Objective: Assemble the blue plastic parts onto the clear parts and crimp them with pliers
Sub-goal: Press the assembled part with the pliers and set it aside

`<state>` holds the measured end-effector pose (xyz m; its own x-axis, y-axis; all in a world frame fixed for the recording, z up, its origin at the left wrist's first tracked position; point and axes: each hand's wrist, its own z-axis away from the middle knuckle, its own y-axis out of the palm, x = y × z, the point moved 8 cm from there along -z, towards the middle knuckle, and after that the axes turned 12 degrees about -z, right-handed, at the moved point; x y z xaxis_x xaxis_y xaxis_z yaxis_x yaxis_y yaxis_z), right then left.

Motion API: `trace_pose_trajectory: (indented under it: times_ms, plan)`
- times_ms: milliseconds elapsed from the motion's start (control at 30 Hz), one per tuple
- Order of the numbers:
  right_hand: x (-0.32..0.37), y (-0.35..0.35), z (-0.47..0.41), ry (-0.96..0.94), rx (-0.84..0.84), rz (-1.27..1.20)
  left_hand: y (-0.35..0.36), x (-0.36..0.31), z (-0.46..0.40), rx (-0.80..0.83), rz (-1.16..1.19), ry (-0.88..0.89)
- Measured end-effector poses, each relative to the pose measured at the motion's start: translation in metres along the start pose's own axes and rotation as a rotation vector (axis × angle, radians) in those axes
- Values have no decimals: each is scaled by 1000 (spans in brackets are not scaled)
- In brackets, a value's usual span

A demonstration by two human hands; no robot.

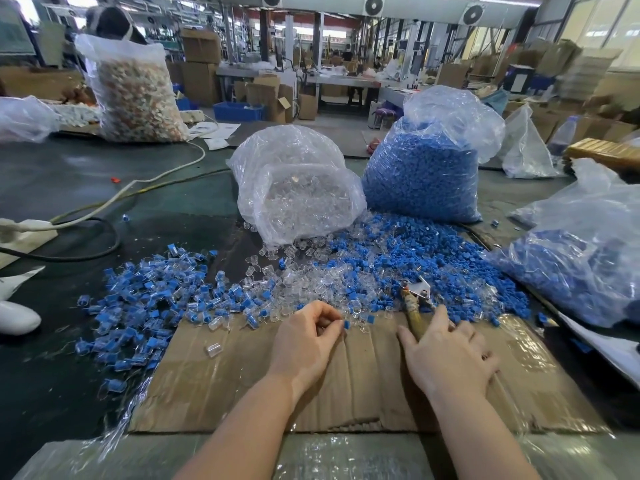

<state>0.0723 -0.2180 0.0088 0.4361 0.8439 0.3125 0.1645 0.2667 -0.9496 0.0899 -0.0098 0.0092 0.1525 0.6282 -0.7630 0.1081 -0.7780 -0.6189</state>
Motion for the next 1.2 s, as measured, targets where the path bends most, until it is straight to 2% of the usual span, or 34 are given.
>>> trace_pose_trajectory:
  times_ms: [333, 433, 500, 567, 633, 767, 967, 1100, 1200]
  plan:
    - [7, -19, -1, -52, -1, 5, -2, 2, -1, 8, 113, -28]
    - [15, -27, 5, -143, -23, -58, -4, 4, -1, -8, 153, -52]
    - [26, -30, 12, -260, 8, -186, -5, 5, -3, -21, 165, -76]
    - [39, -27, 20, -345, 130, -367, -6, 9, -5, -15, 264, -136]
    - [49, -20, 28, -346, 310, -561, -6, 13, -8, -15, 407, -221]
    - [63, -13, 42, -341, 503, -718, -8, 19, -12, -24, 564, -328]
    - [68, -13, 54, -214, 705, -839, -18, 24, -14, -83, 533, -420]
    - [72, -13, 60, -262, 828, -815, -27, 20, -14, -96, 465, -431]
    - [72, -12, 60, -264, 845, -799, -32, 14, -15, -113, 417, -426]
